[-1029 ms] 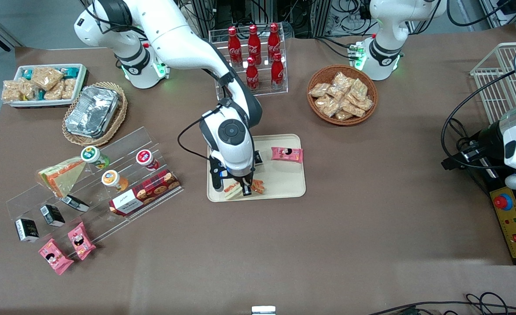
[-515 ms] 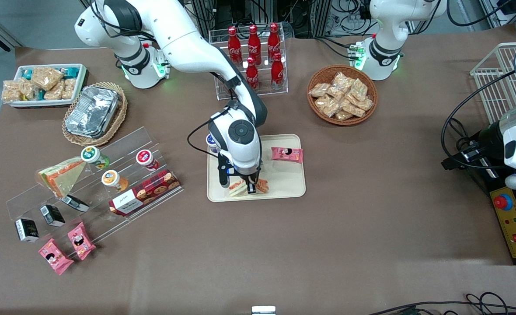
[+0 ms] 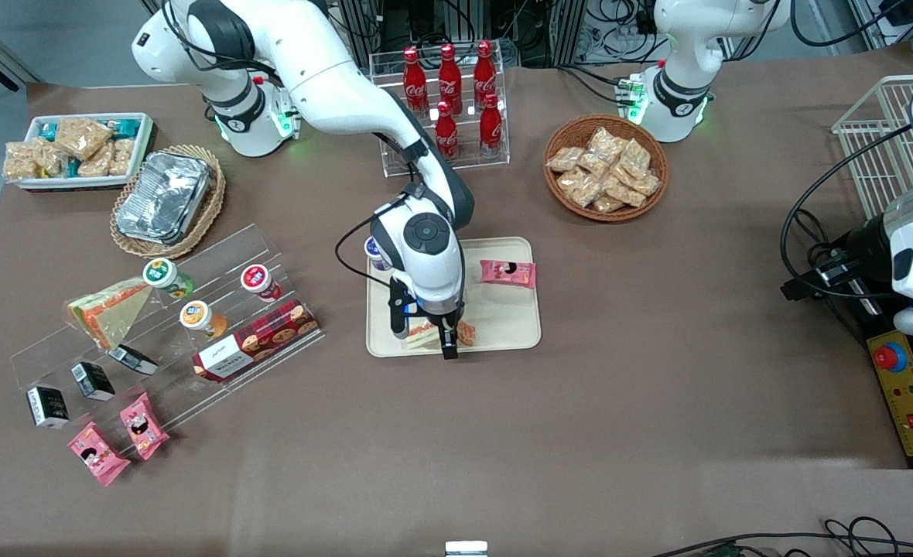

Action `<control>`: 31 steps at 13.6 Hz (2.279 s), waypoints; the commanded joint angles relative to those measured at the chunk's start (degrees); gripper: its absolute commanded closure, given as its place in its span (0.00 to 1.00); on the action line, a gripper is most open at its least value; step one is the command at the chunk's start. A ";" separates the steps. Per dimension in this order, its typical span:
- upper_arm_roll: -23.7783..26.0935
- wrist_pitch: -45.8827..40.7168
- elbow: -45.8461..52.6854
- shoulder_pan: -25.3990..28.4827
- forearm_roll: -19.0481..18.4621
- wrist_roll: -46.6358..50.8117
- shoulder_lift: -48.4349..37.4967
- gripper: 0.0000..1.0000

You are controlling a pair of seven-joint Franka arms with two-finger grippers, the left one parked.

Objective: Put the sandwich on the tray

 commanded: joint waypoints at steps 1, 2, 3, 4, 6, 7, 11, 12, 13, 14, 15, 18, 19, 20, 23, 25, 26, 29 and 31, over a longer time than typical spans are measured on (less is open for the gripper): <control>-0.18 -6.33 1.79 -0.12 0.84 -4.37 -2.95 0.00; -0.18 -8.27 1.71 -0.21 0.93 -6.31 -4.44 0.00; -0.18 -9.86 1.71 -0.30 0.93 -7.46 -5.94 0.00; -0.27 -11.00 1.71 -0.30 0.93 -8.77 -7.43 0.00; -0.53 -13.81 1.09 -0.82 0.85 -13.68 -11.56 0.00; -0.53 -16.35 1.09 -1.61 0.85 -17.45 -13.67 0.00; -0.71 -25.93 0.83 -5.29 0.41 -36.77 -23.68 0.00; -0.71 -29.61 0.74 -7.14 0.32 -42.65 -26.14 0.00; -0.36 -33.56 0.30 -8.98 0.06 -50.37 -28.26 0.00; -0.18 -36.74 -0.31 -10.91 -0.55 -58.54 -30.36 0.00; -0.18 -38.68 -1.71 -11.89 -1.87 -64.45 -32.82 0.00; 2.27 -38.88 -6.89 -16.54 -6.52 -75.11 -39.60 0.00; 3.76 -38.96 -7.95 -18.65 -7.67 -80.10 -41.18 0.00; 5.34 -38.79 -9.88 -21.37 -8.46 -85.46 -43.11 0.00; 6.24 -38.87 -11.83 -24.37 -12.67 -98.47 -45.77 0.00; 6.24 -38.96 -11.57 -27.88 -13.57 -105.27 -46.12 0.00; 6.58 -38.88 -11.48 -30.25 -13.57 -106.25 -46.12 0.00; 9.74 -38.26 -11.21 -40.34 -13.48 -113.69 -45.77 0.00; 11.33 -38.17 -11.04 -46.33 -13.66 -116.62 -45.24 0.00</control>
